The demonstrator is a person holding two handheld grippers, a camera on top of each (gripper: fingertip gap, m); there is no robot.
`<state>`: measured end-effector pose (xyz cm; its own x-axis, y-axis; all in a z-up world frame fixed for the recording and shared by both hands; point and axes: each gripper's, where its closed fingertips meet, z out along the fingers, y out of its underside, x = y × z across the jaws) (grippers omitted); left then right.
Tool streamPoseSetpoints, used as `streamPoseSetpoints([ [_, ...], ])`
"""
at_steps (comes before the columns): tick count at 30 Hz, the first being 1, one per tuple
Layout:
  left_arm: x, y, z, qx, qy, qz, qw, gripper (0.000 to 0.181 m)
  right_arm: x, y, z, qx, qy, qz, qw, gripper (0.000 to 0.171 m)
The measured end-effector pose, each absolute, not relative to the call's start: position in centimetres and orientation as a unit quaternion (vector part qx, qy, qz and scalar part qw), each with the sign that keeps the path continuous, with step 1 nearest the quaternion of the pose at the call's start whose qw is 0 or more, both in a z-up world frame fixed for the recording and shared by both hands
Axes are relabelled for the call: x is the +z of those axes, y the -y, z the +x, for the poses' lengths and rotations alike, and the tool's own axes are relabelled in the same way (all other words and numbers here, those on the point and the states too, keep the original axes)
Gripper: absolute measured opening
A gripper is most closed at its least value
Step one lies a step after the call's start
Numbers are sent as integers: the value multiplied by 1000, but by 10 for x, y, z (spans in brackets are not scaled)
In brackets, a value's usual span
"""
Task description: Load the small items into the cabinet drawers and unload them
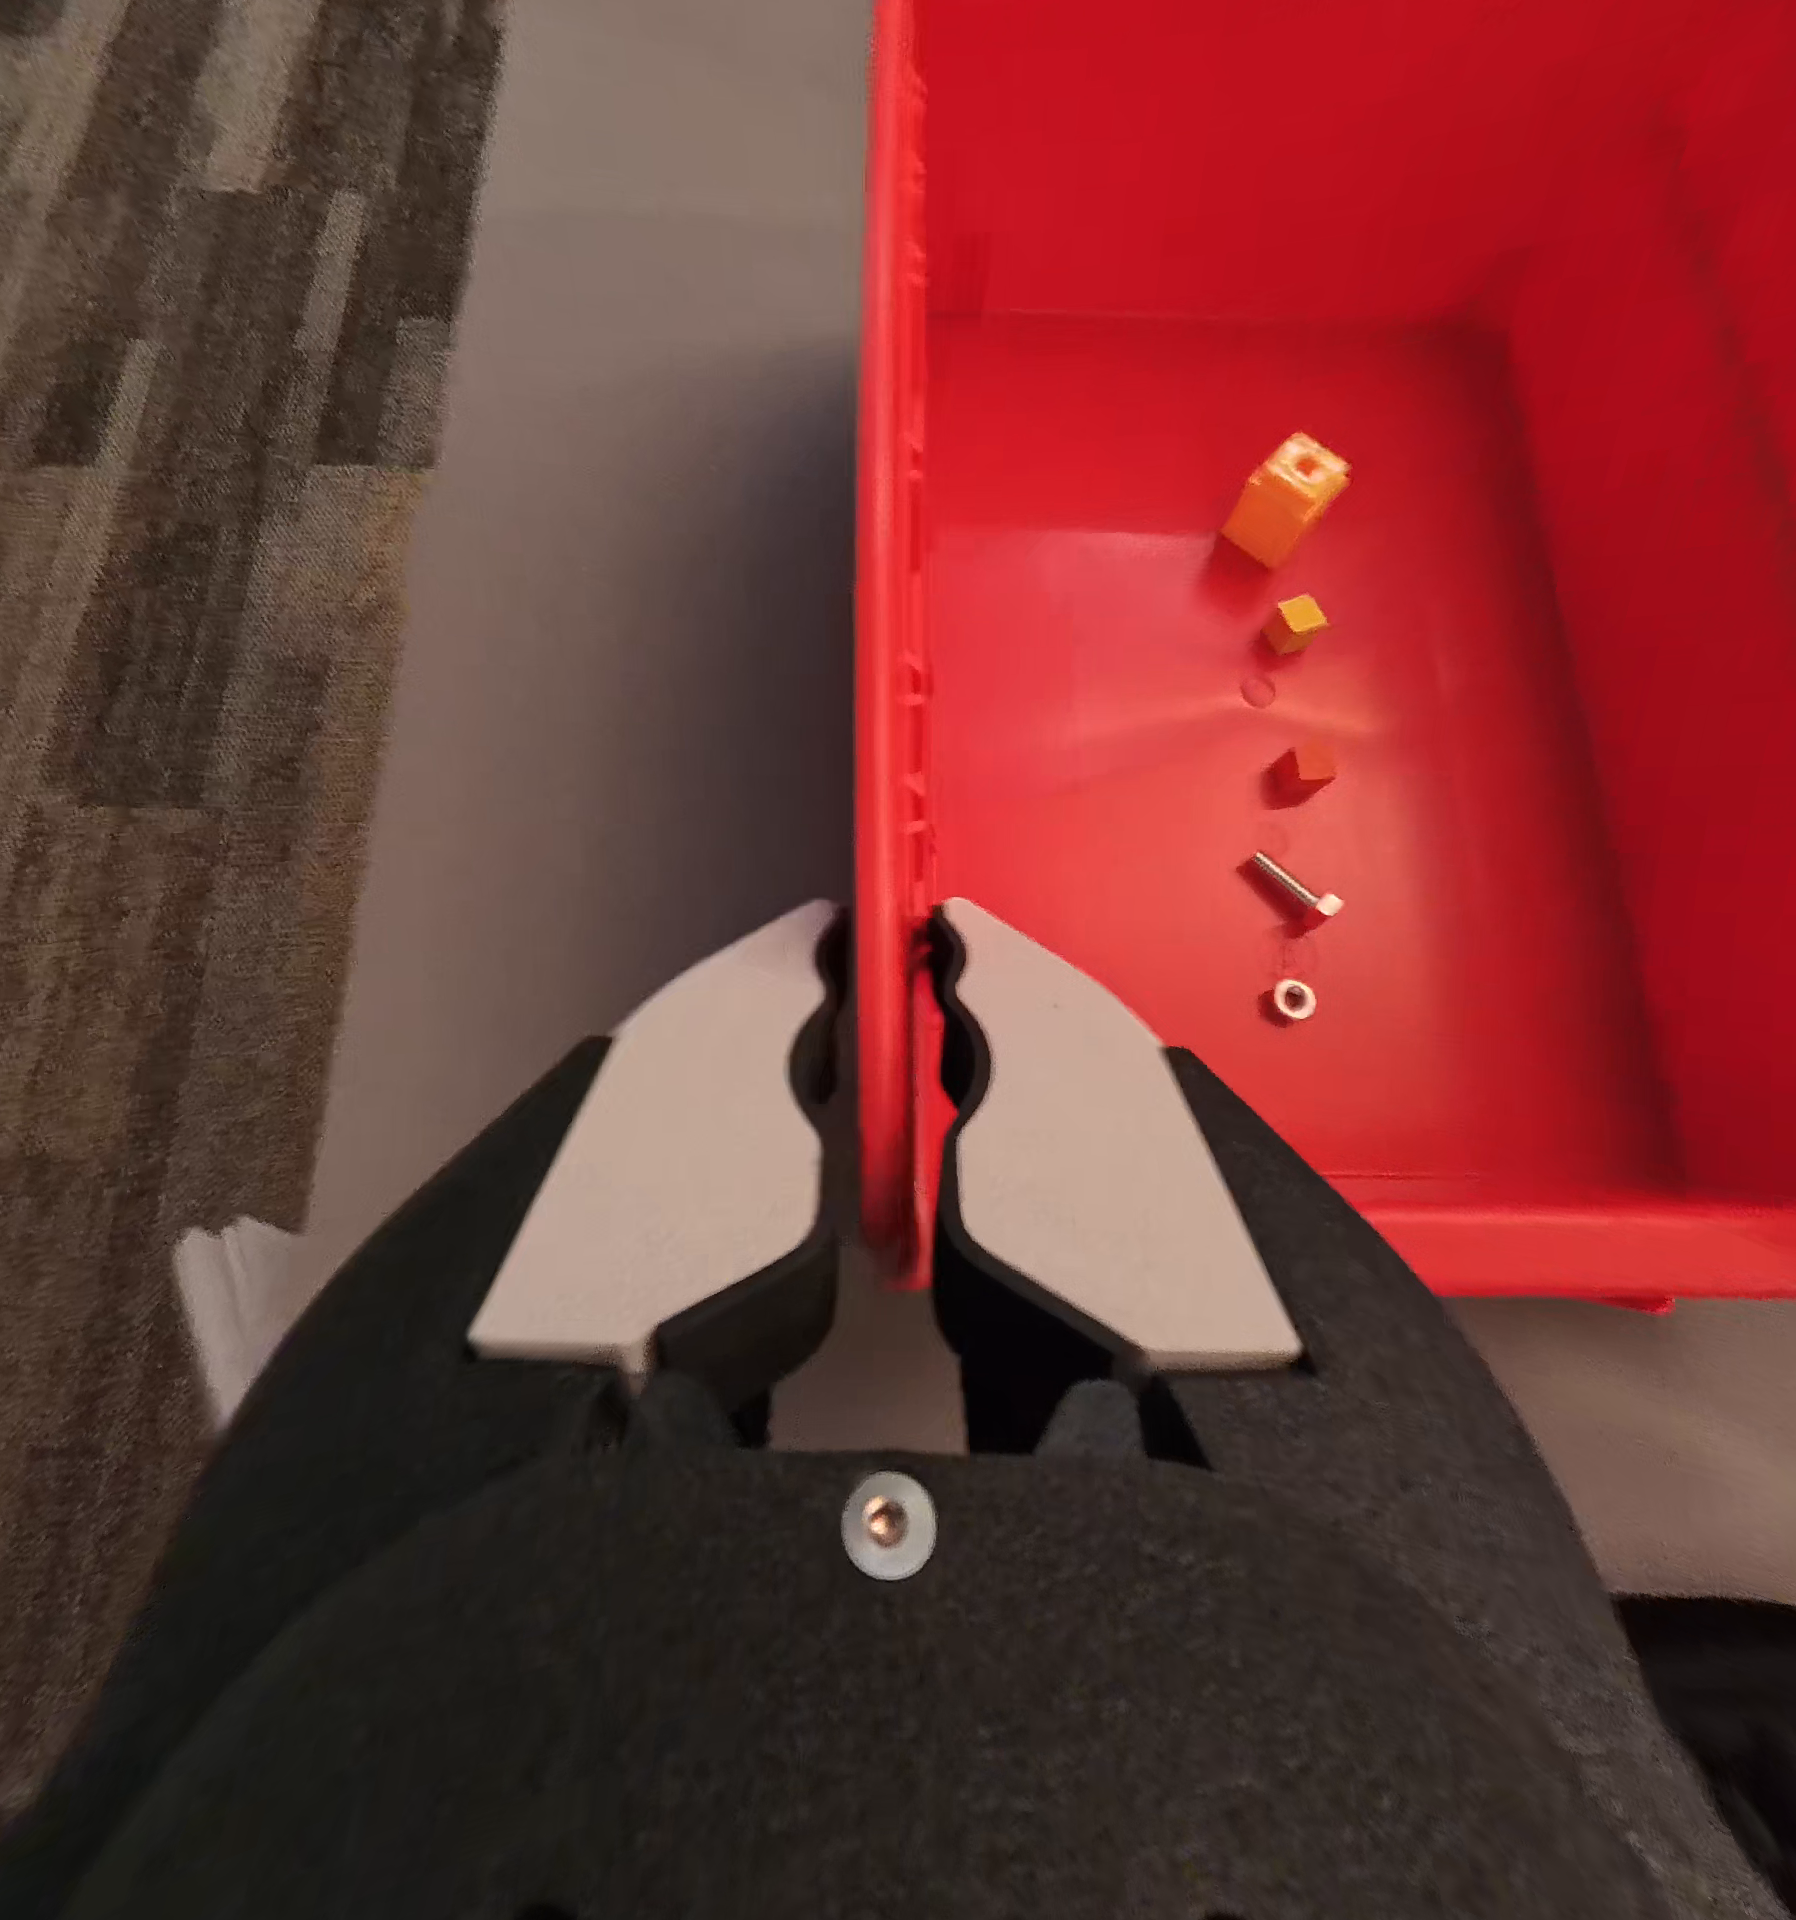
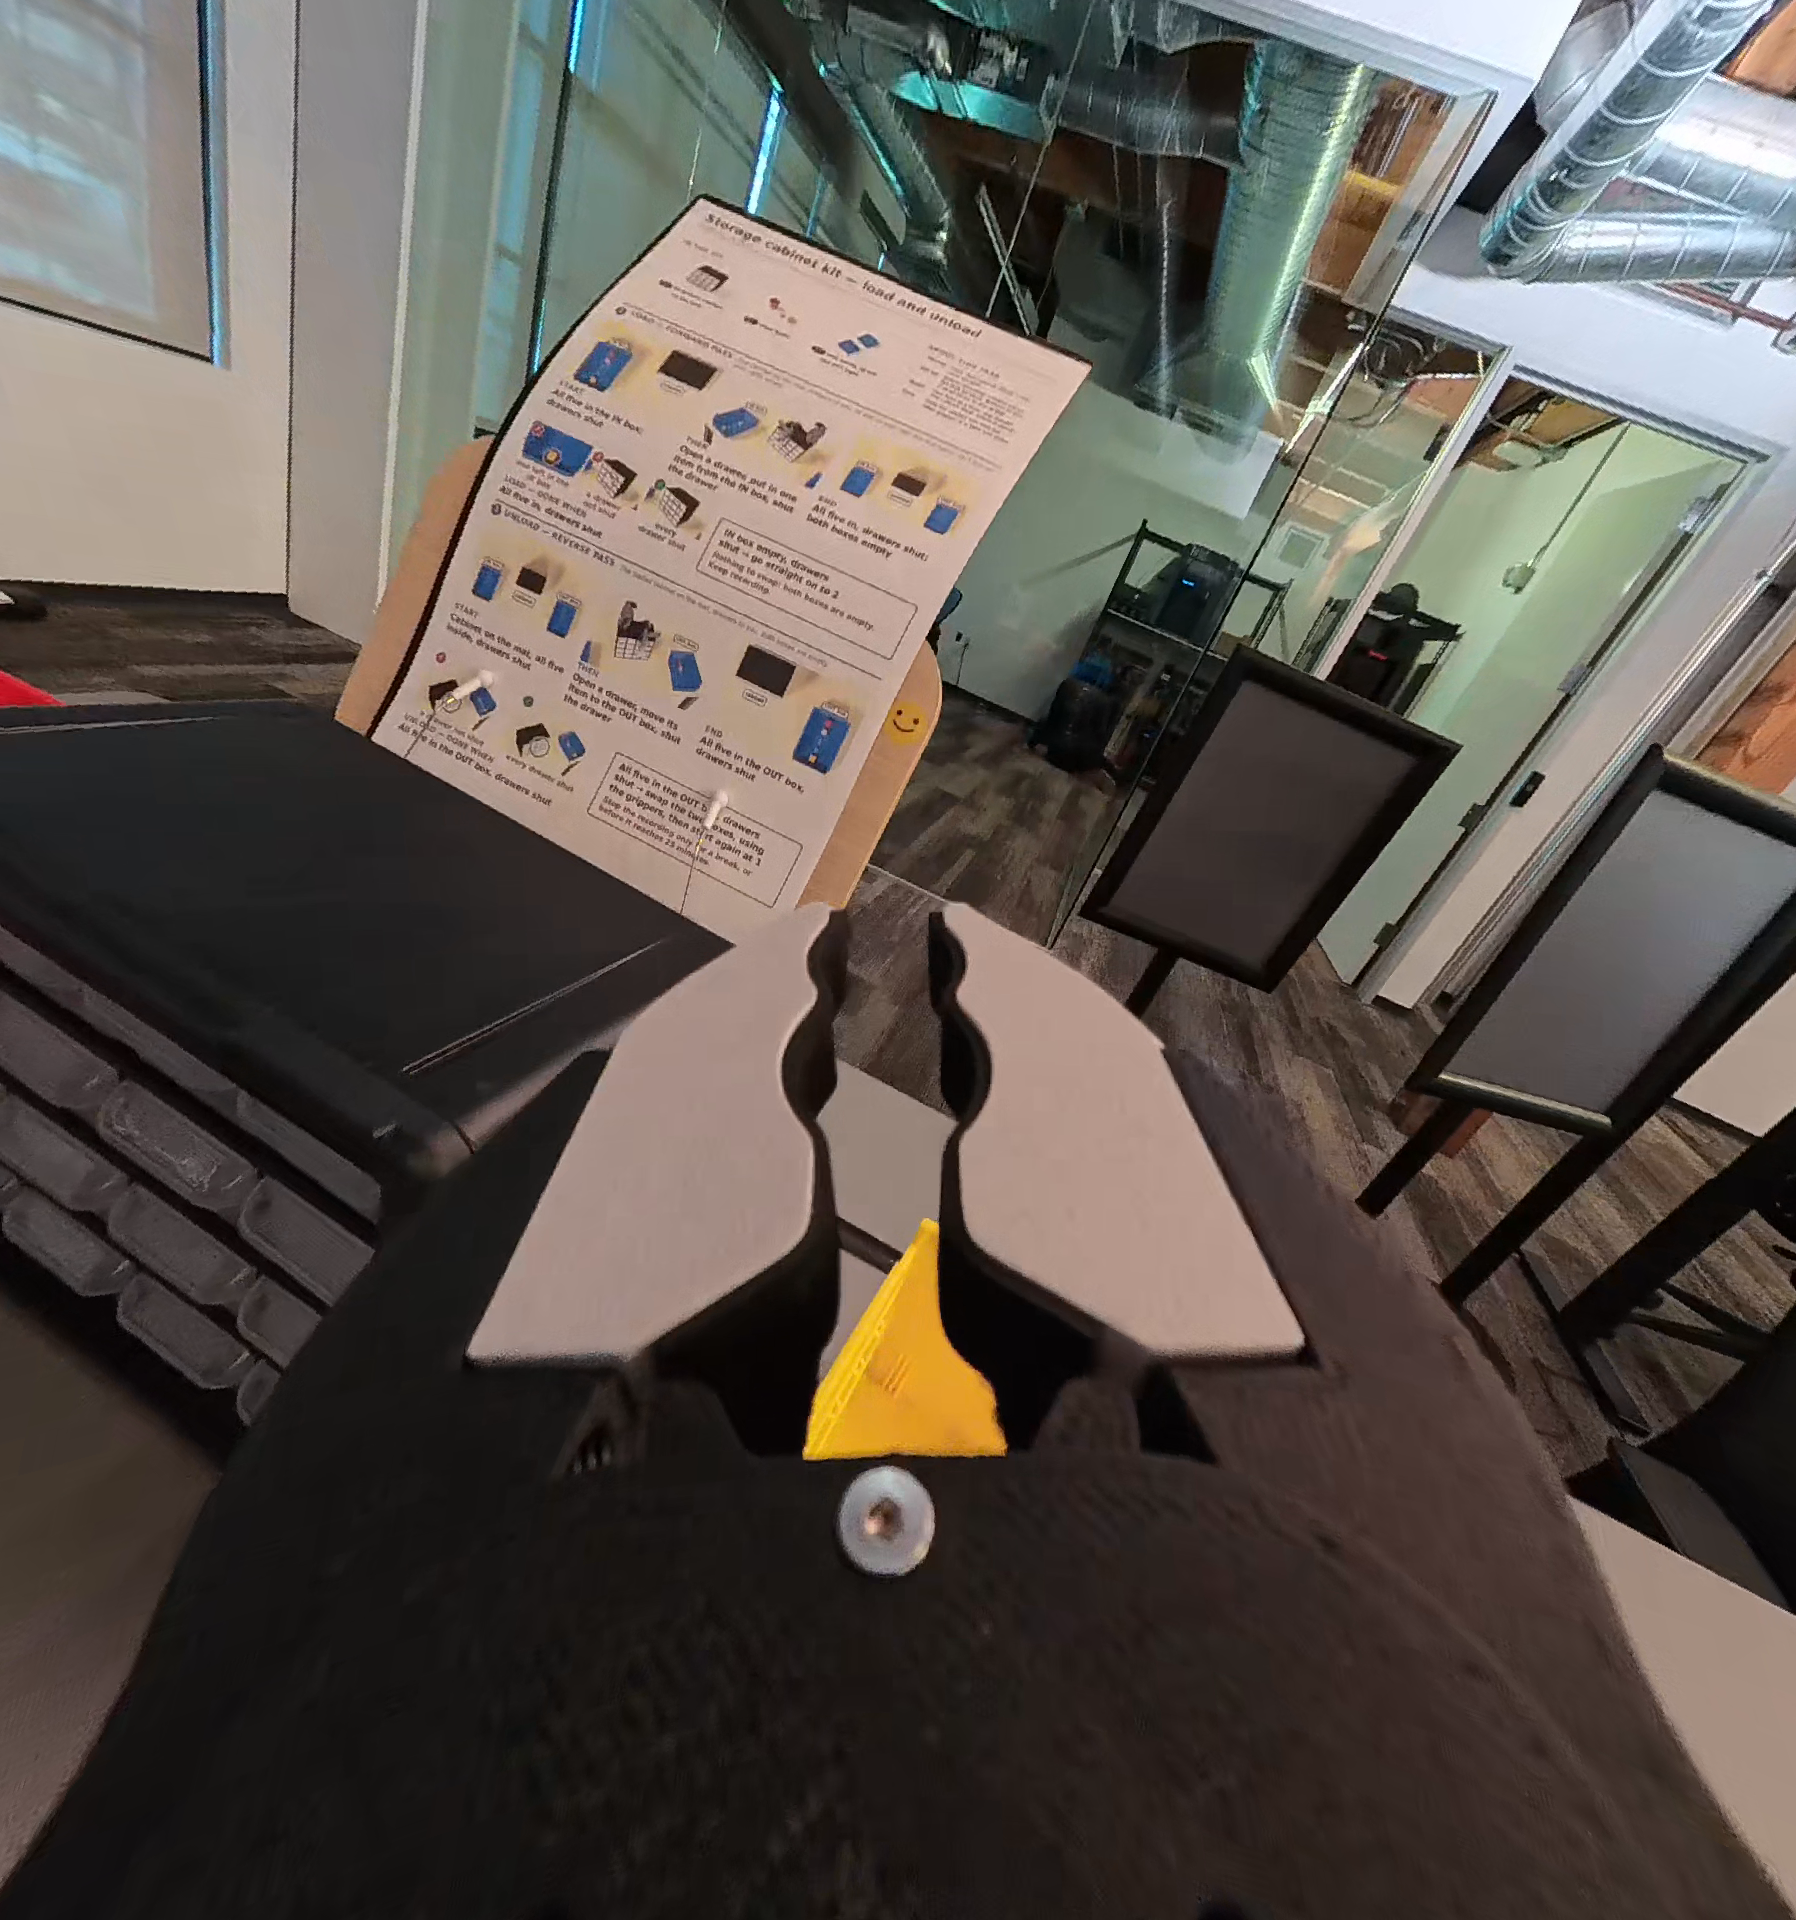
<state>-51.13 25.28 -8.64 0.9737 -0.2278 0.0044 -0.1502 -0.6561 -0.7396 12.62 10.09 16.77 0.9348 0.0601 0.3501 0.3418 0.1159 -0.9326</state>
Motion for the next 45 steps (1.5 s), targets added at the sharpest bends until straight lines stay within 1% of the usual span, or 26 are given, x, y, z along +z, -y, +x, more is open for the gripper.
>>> streamPoseSetpoints([
  [1,-76,-253,-517,-43,-94,-902,419,29,166,-101,127,-92,151,-660,730,16],
  [2,-59,-253,-518,-56,-89,-888,447,37,165,-102,127,-87,150,-661,730,16],
  [5,19,-244,-496,-138,-110,-805,567,47,163,-104,127,-69,144,-661,733,16],
  [6,46,-239,-481,-169,-134,-764,608,44,162,-106,127,-65,144,-662,733,16],
  [7,69,-234,-463,-188,-162,-724,643,36,161,-107,128,-65,143,-663,732,16],
  [8,84,-233,-449,-187,-185,-703,661,29,159,-109,129,-69,143,-666,729,16],
  [9,88,-239,-438,-162,-203,-706,659,28,156,-112,129,-73,143,-670,725,17],
  [11,79,-260,-424,-92,-232,-748,615,32,150,-116,128,-80,146,-679,715,18],
  [13,62,-280,-407,-68,-269,-788,550,39,146,-120,125,-77,151,-684,709,19],
  [14,58,-289,-396,-75,-287,-793,532,38,144,-122,122,-70,154,-686,707,19],
  [15,55,-299,-385,-86,-299,-791,527,29,142,-124,119,-63,156,-689,705,21],
  [16,51,-308,-375,-99,-305,-790,523,24,139,-126,118,-61,158,-693,701,22],
  [17,44,-317,-369,-103,-305,-797,512,24,136,-128,118,-64,158,-697,697,23],
  [19,16,-330,-365,-83,-313,-823,468,27,131,-131,121,-76,159,-704,688,24],
  [20,-1,-334,-363,-72,-323,-834,442,34,128,-132,123,-80,159,-707,684,24],
  [21,-18,-335,-362,-60,-334,-844,416,37,126,-133,124,-80,158,-710,682,24],
  [22,-36,-336,-361,-52,-348,-851,390,33,125,-133,124,-76,157,-711,681,24],
  [23,-51,-339,-360,-40,-362,-854,370,34,124,-134,124,-70,156,-712,681,24],
  [28,-91,-349,-364,19,-411,-853,323,37,121,-136,126,-43,148,-714,683,24],
  [33,-103,-354,-367,26,-420,-853,310,40,121,-136,132,-42,141,-717,681,24],
  [36,-112,-354,-364,10,-420,-857,298,38,118,-138,130,-39,144,-719,679,24],
  [41,-131,-355,-379,47,-421,-868,259,34,112,-141,125,-48,156,-726,668,24],
  [43,-134,-356,-375,29,-410,-873,262,29,110,-142,122,-44,160,-728,665,24],
  [45,-139,-355,-373,9,-403,-880,252,29,104,-145,121,-40,164,-736,656,24],
])
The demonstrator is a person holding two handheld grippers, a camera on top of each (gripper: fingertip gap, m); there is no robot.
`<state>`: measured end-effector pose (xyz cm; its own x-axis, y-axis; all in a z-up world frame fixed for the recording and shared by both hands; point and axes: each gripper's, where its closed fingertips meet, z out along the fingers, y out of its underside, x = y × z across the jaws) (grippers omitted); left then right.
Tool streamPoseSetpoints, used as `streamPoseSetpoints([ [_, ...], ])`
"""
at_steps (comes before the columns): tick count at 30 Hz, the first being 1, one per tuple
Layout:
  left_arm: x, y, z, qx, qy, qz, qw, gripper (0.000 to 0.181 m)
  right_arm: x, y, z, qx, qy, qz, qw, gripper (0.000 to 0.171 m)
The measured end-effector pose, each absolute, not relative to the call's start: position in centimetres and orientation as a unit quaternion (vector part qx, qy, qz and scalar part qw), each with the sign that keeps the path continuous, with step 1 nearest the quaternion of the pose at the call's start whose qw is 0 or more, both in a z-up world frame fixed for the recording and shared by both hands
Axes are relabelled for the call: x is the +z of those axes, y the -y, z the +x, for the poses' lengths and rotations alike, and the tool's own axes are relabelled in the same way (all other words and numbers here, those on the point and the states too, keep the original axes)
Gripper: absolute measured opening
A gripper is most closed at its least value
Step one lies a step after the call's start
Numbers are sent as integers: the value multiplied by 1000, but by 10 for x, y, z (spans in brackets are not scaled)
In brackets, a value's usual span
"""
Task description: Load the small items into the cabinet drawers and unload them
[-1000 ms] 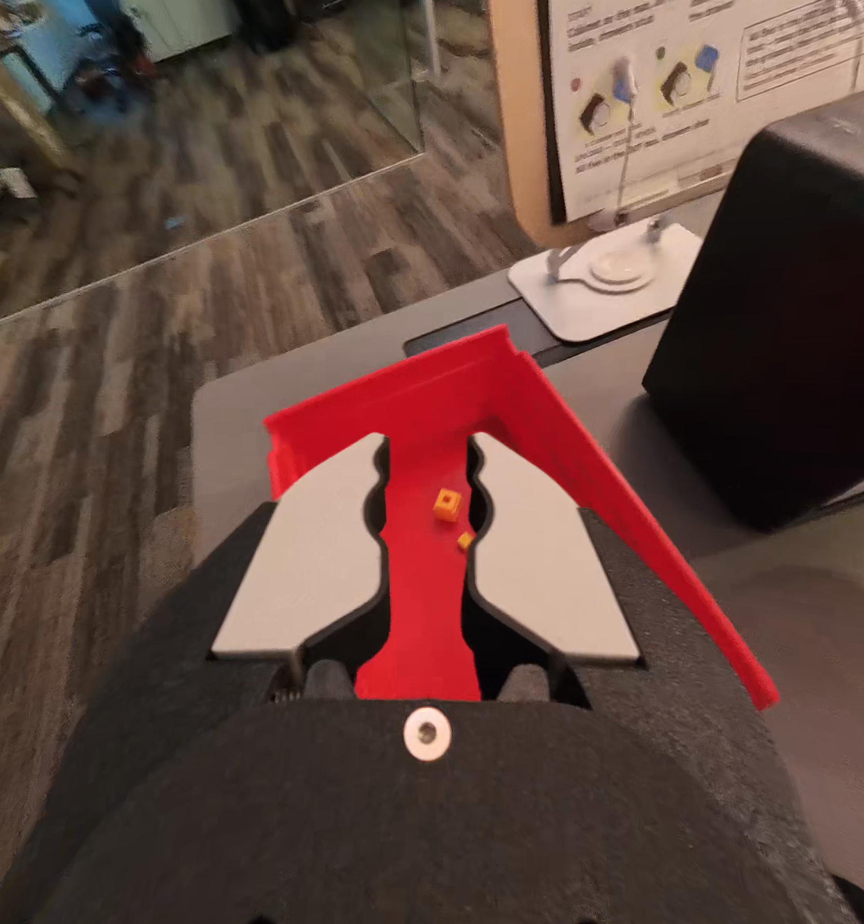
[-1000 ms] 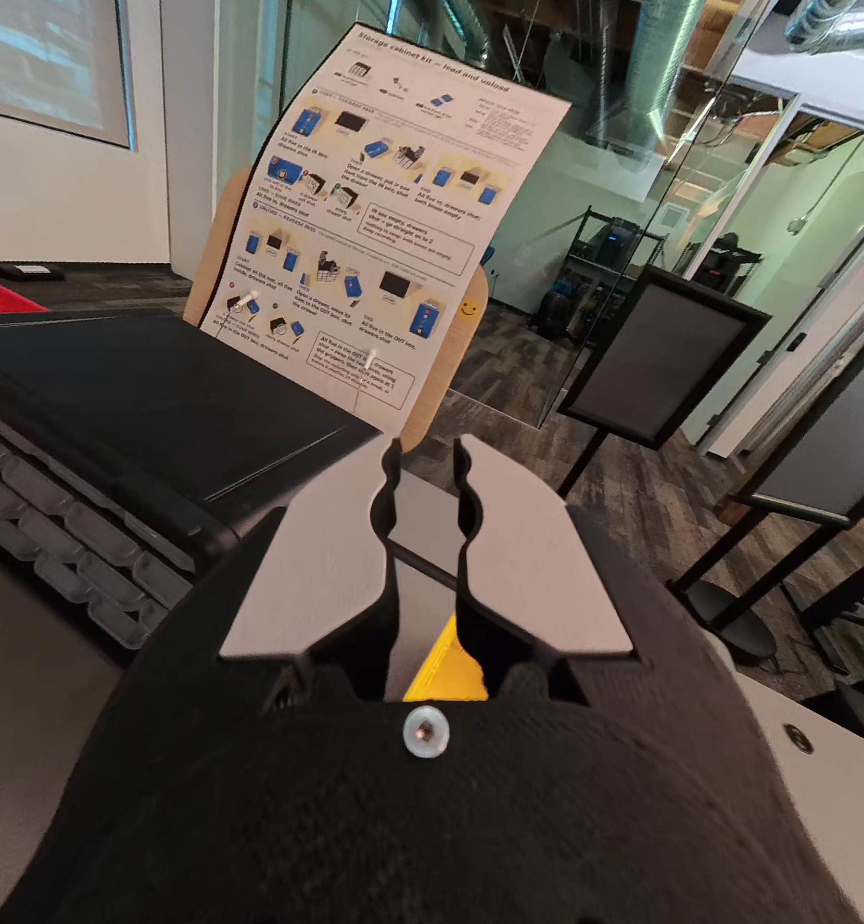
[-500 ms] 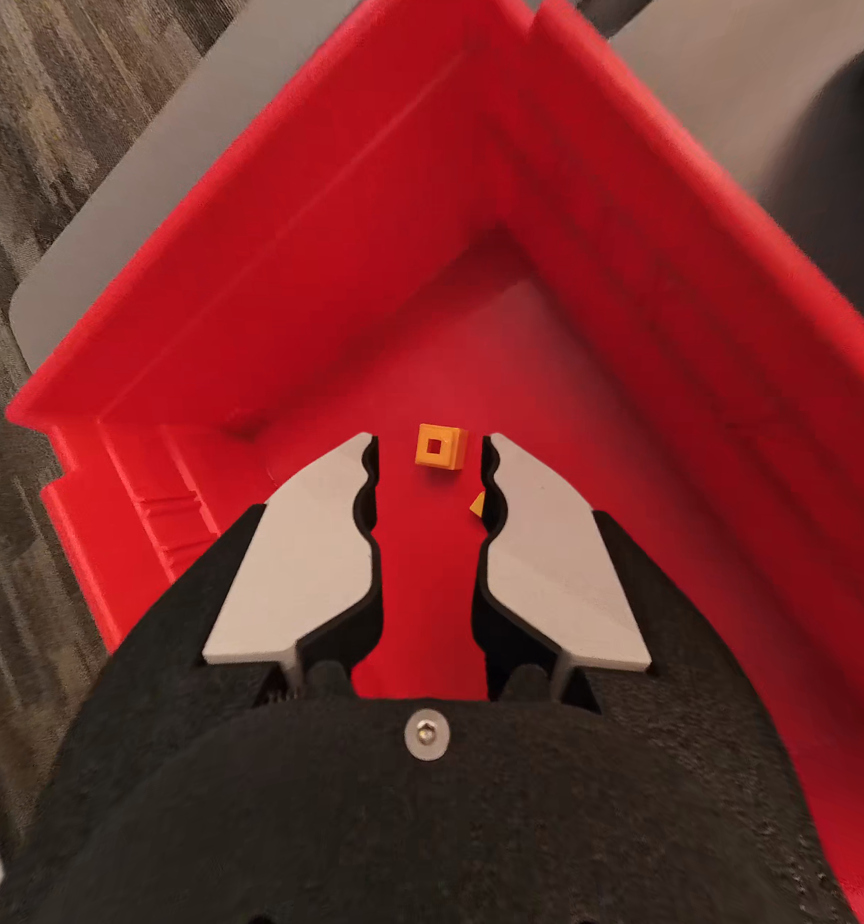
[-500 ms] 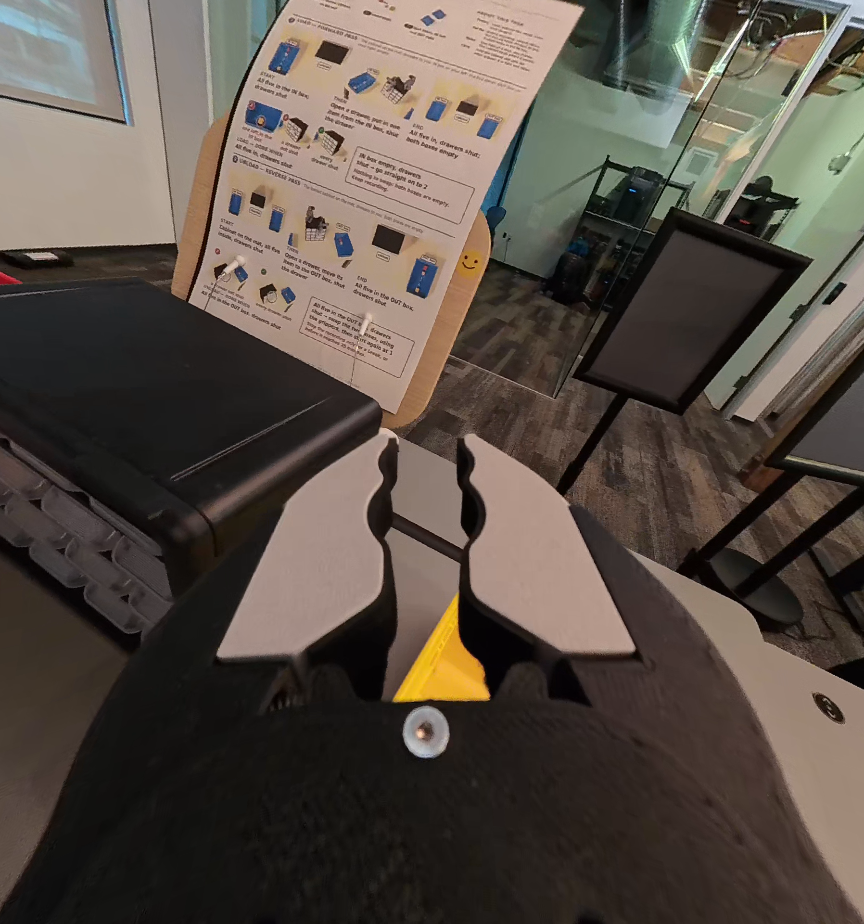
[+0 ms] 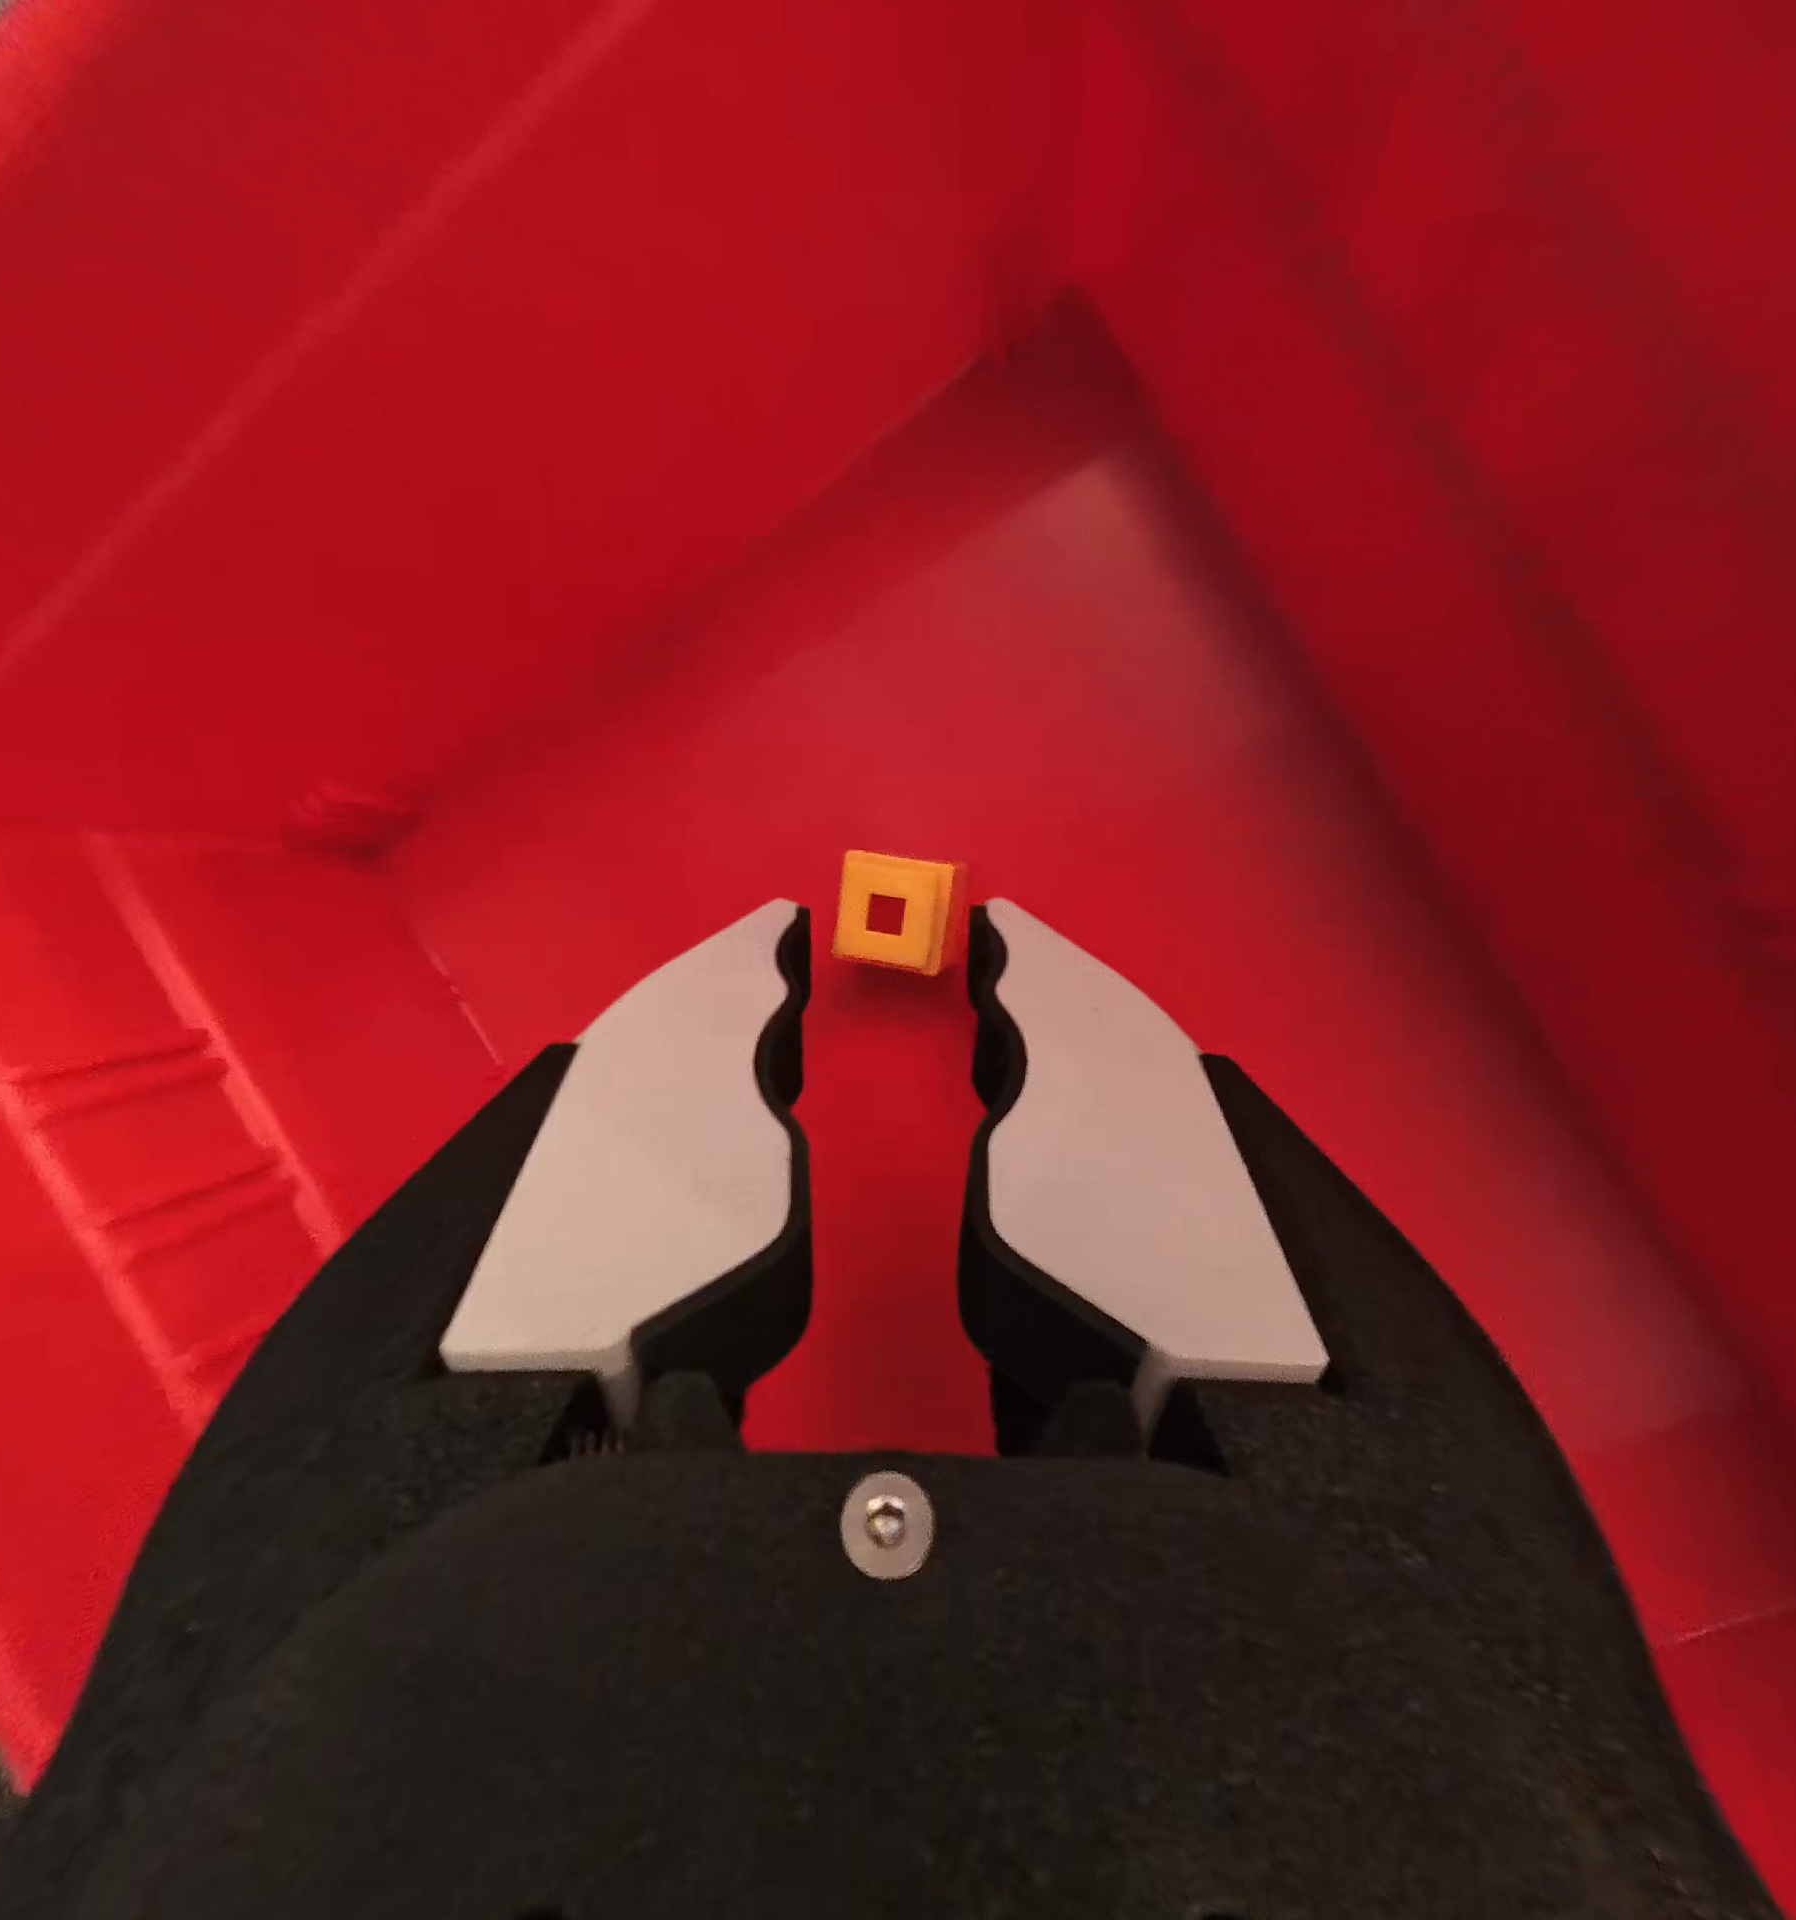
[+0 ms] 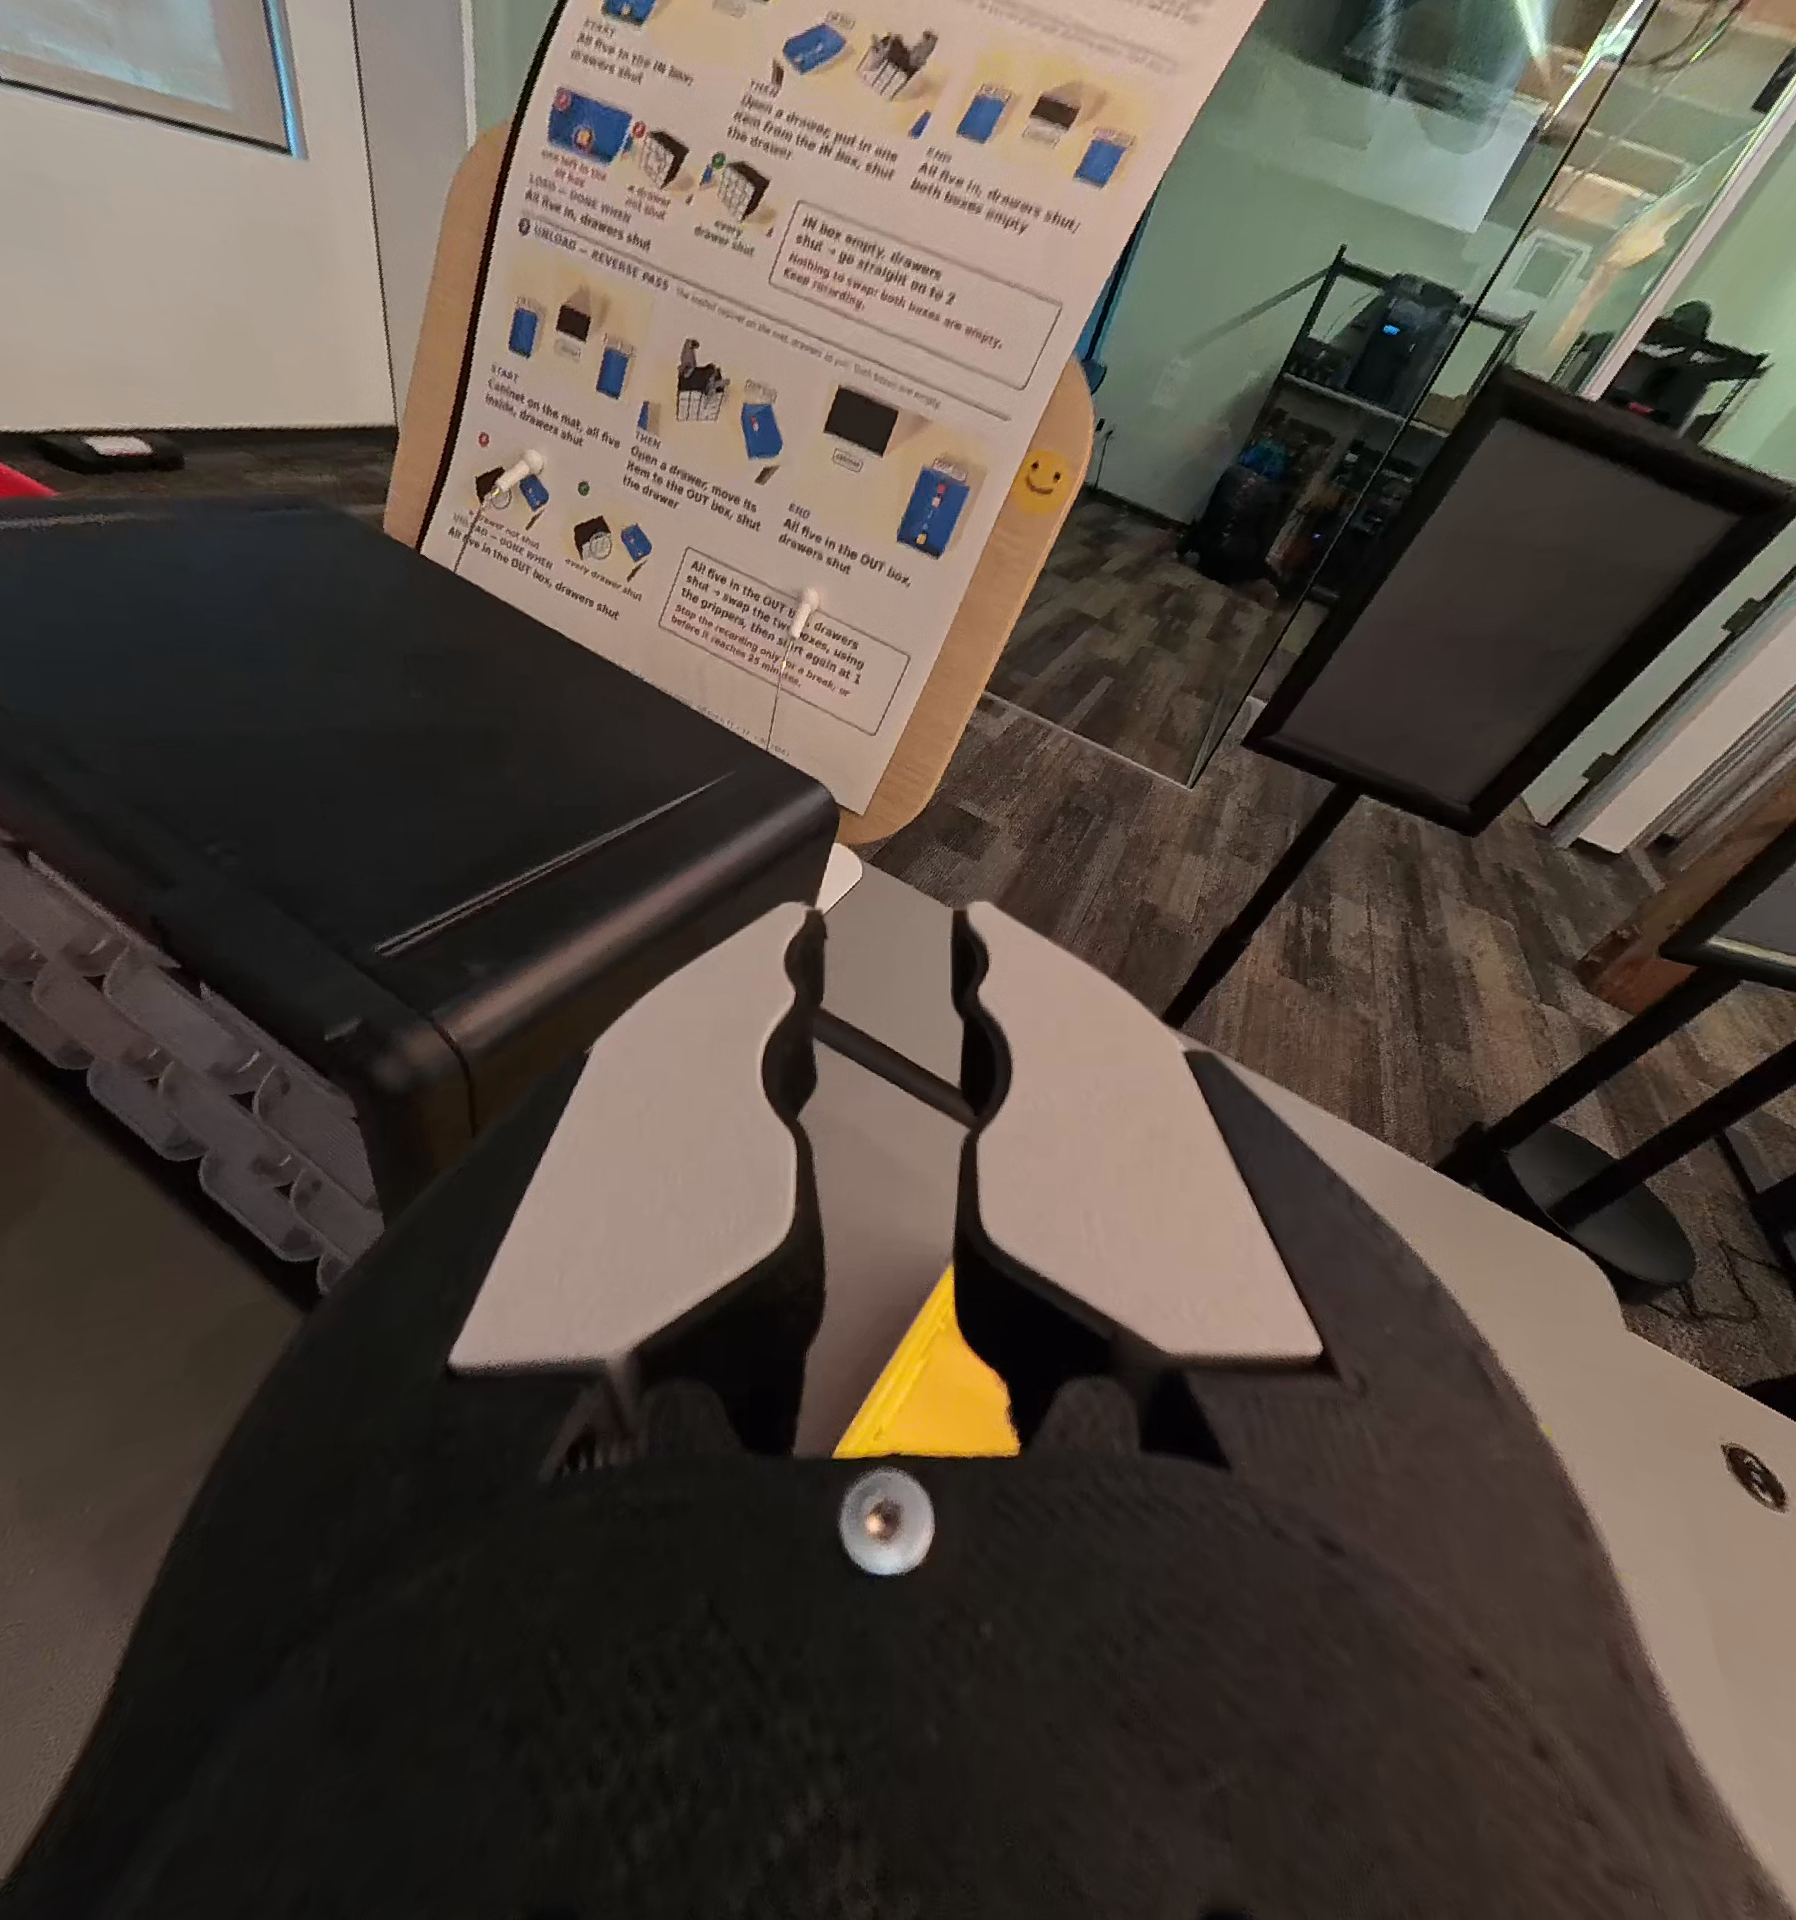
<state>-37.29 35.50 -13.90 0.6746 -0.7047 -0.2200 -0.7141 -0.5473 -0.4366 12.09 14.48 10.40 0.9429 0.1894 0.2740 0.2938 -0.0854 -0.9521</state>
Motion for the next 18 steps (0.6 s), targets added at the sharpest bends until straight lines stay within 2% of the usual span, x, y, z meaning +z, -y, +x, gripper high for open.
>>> streamPoseSetpoints([
  [5,-148,-357,-376,17,-407,-880,245,24,92,-146,106,-47,209,-737,642,25],
  [10,-134,-359,-374,8,-400,-878,264,22,90,-136,63,-78,329,-677,653,25],
  [13,-104,-359,-372,-2,-384,-872,304,22,92,-129,39,-120,380,-631,666,24],
  [18,-27,-348,-365,-33,-348,-845,404,22,93,-119,7,-188,424,-557,689,24],
])
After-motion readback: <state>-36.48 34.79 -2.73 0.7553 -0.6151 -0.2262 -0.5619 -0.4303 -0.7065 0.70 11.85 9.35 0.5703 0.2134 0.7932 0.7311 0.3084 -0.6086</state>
